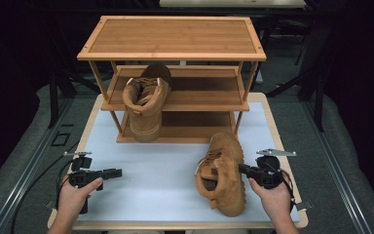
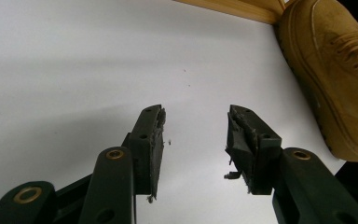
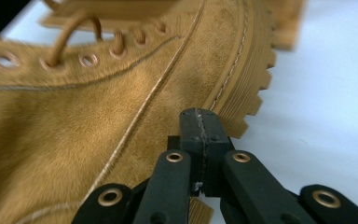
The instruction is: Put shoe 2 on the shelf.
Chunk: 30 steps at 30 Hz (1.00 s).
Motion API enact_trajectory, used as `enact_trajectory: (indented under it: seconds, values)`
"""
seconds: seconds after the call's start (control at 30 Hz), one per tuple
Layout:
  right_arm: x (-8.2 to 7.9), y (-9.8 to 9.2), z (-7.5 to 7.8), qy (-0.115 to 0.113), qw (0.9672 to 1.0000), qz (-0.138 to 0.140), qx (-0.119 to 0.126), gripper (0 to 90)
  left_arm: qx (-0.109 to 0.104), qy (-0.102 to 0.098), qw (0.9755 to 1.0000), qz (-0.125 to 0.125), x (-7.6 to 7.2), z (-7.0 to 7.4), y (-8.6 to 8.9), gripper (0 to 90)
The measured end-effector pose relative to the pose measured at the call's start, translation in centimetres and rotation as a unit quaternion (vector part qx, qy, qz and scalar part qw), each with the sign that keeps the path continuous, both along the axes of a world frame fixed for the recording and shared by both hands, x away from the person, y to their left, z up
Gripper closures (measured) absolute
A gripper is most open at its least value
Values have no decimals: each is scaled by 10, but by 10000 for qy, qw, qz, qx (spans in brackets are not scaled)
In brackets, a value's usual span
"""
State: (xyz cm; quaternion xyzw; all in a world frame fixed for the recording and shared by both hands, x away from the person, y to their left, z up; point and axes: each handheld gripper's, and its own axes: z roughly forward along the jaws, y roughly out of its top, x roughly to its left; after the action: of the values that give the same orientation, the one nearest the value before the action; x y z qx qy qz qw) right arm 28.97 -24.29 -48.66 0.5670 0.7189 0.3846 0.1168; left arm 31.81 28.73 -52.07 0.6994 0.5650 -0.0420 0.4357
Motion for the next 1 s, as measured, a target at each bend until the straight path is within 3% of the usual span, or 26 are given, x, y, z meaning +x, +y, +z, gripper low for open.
enact_trajectory:
  seconds: [0.17, 0.3, 0.33, 0.4, 0.57, 0.63, 0.67, 0.7, 0.8, 0.83, 0.9, 0.93, 0.97, 1.0]
  values:
    - [3, -13, -17, 236, 9991, -266, -251, 900, 5, 8, 10000, 16, 1, 0, -1, 554]
    - [7, -24, -32, 514, 9979, -384, -17, 900, 6, 33, 10000, 51, 1, -2, 0, 553]
    - [7, -27, -33, 496, 9978, -400, 173, 900, 6, 33, 10000, 51, 1, -2, 0, 552]
    - [7, -28, -34, 506, 9976, -383, 294, 900, 23, 45, 10000, 34, 1, -3, 0, 552]
    - [9, -29, -33, 601, 9975, -343, 165, 900, 37, 19, 10000, 28, 0, -3, 0, 535]
    - [11, -28, -31, 716, 9969, -337, 23, 865, 32, 12, 10000, 30, 0, -3, 1, 533]
    - [14, -26, -27, 888, 9953, -276, -268, 822, 36, -1, 10000, 34, 0, -3, 1, 531]
    - [14, -26, -27, 888, 9953, -276, -268, 822, 36, -1, 10000, 34, 0, -3, 1, 529]
    - [19, -25, -16, 1315, 9890, -21, -669, 761, 18, 10, 10000, 31, 1, -5, 2, 523]
    - [19, -25, -16, 1315, 9890, -21, -669, 761, 18, 10, 10000, 31, 1, -5, 2, 522]
    - [23, -24, -5, 1677, 9825, 52, -812, 727, 18, -6, 10000, 29, 1, -5, 3, 522]
    - [23, -24, -5, 1677, 9825, 52, -812, 727, 18, -6, 10000, 29, 1, -5, 3, 522]
    - [26, -23, 3, 1916, 9773, 119, -897, 712, 14, -7, 10000, 33, 1, -5, 3, 522]
    - [27, -23, 7, 2033, 9741, 171, -974, 703, -5, -16, 10000, 38, 1, -5, 2, 522]
